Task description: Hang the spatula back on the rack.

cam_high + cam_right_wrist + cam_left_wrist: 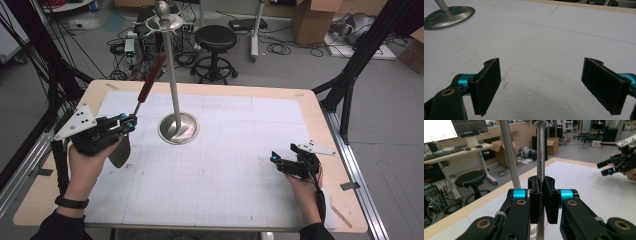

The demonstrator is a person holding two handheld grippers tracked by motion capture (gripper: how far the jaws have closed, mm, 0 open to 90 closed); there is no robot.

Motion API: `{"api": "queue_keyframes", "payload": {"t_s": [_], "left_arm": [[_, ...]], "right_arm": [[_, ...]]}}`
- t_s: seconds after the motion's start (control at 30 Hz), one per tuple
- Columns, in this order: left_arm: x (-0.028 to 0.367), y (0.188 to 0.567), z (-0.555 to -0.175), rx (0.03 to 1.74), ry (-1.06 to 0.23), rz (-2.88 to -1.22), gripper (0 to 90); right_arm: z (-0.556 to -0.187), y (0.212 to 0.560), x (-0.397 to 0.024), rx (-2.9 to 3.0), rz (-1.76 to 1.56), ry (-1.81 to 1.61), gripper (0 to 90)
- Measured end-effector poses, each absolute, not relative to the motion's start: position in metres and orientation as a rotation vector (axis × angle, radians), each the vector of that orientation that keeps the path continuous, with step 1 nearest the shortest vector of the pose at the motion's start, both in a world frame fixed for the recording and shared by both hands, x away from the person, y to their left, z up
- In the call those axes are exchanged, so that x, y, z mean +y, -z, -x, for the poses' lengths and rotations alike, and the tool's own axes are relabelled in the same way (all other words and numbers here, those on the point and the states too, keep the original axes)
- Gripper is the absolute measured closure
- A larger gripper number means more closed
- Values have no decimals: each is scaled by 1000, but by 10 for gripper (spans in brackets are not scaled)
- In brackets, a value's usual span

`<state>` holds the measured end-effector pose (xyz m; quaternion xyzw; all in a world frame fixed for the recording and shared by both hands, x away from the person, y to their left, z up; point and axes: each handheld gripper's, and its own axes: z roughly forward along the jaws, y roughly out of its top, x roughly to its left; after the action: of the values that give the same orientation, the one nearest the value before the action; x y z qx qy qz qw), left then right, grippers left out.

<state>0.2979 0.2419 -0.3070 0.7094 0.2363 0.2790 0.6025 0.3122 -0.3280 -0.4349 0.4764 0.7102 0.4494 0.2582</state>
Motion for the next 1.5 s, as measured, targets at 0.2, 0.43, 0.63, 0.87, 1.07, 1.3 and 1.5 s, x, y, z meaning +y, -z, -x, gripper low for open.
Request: {"api": "queue_keyframes", "payload": {"t_s": [0.2,0.43,0.63,0.87,1.07,1.3,1.5], "left_arm": [[249,300,-296,552,-679,-1562,844],[257,296,-300,565,-684,-1502,843],[256,297,-304,576,-690,-1496,843],[255,298,-312,596,-687,-1495,843],[250,295,-317,596,-695,-1498,844],[245,294,-323,599,-712,-1513,843],[245,297,-329,614,-714,-1523,843]], "right_arm": [[-312,435,-328,1926,-1292,-1219,153],[-313,435,-328,1928,-1295,-1218,153],[-313,435,-328,1931,-1293,-1221,153],[-313,436,-327,1934,-1295,-1218,153],[-314,436,-327,1934,-1293,-1219,153],[-314,436,-327,1936,-1293,-1221,153],[-314,436,-327,1937,-1292,-1220,153]]}}
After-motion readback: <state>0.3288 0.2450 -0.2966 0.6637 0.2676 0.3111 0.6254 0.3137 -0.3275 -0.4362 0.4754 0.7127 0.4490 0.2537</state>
